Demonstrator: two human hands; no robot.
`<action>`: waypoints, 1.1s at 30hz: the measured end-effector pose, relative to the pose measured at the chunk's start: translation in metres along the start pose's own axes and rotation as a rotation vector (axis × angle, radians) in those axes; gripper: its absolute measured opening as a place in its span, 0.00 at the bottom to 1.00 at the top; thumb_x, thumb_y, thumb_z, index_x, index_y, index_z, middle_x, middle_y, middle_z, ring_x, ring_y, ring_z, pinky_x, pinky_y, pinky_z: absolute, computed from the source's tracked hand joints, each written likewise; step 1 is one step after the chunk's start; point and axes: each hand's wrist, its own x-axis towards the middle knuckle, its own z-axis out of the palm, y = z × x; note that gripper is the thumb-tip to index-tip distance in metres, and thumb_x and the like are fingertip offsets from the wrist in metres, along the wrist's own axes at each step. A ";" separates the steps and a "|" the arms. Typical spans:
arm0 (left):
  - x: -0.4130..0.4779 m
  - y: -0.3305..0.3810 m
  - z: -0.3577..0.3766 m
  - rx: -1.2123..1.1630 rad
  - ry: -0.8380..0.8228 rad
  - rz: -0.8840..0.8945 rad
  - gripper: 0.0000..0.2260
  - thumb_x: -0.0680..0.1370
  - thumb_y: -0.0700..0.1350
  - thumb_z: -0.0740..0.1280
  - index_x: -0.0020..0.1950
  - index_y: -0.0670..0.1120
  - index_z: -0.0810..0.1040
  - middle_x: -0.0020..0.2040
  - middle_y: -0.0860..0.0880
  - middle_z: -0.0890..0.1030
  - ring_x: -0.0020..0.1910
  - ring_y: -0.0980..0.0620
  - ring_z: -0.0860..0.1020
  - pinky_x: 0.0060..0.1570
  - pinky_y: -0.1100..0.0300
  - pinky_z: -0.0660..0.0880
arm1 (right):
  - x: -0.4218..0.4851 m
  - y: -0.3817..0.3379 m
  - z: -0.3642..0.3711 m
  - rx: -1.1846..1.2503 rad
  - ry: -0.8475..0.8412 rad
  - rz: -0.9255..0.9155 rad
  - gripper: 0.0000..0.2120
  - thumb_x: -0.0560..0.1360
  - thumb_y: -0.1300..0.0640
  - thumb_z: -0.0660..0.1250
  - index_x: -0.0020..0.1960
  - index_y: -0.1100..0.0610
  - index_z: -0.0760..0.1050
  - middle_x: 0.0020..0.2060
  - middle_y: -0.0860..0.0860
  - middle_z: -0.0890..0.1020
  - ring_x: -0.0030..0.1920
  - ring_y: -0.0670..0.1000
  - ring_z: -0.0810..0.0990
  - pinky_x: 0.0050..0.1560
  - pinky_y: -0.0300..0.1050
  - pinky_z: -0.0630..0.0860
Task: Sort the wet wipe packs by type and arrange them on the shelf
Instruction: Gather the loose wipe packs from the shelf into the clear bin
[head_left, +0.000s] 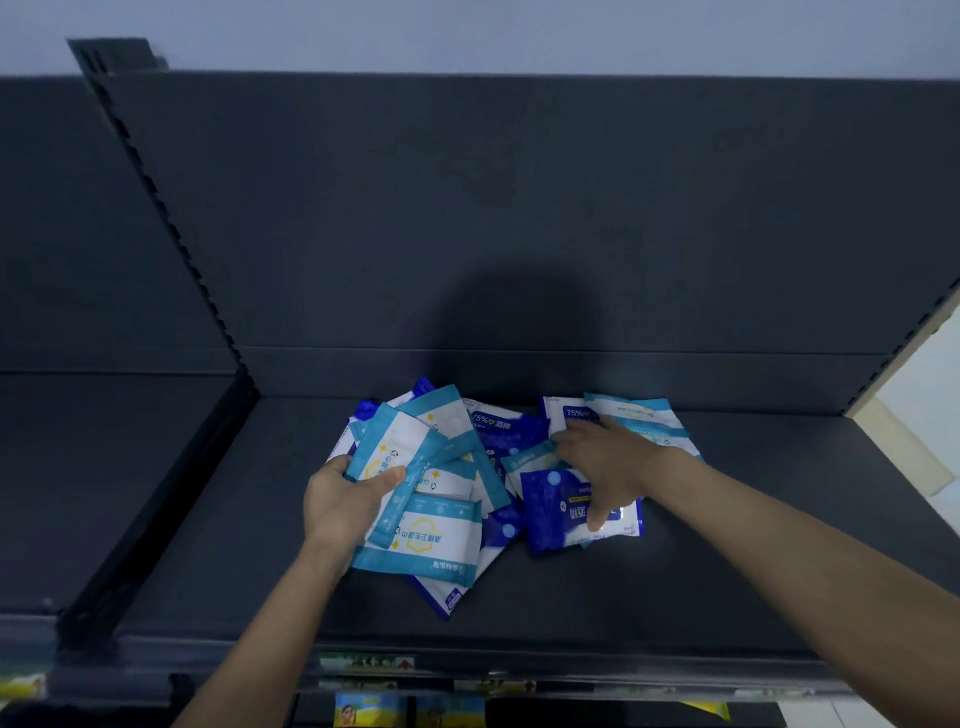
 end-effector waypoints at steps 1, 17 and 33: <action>0.000 0.000 0.000 -0.002 0.003 0.000 0.10 0.69 0.40 0.77 0.46 0.44 0.79 0.41 0.44 0.85 0.39 0.43 0.84 0.40 0.42 0.81 | -0.001 0.000 0.001 0.024 0.006 0.003 0.42 0.61 0.42 0.77 0.69 0.52 0.64 0.68 0.49 0.69 0.71 0.53 0.62 0.72 0.56 0.55; -0.015 0.001 0.006 -0.024 0.013 0.019 0.10 0.70 0.40 0.76 0.46 0.44 0.78 0.44 0.44 0.84 0.40 0.43 0.84 0.41 0.42 0.81 | -0.008 -0.011 -0.005 -0.040 0.084 0.067 0.45 0.57 0.41 0.78 0.67 0.55 0.64 0.60 0.53 0.69 0.64 0.54 0.66 0.72 0.57 0.56; -0.041 0.026 0.023 -0.220 0.132 0.088 0.09 0.71 0.40 0.76 0.46 0.42 0.78 0.42 0.46 0.84 0.36 0.48 0.83 0.31 0.55 0.79 | -0.046 -0.026 0.005 1.801 0.772 0.456 0.13 0.67 0.61 0.77 0.49 0.59 0.78 0.46 0.57 0.84 0.43 0.54 0.83 0.43 0.48 0.80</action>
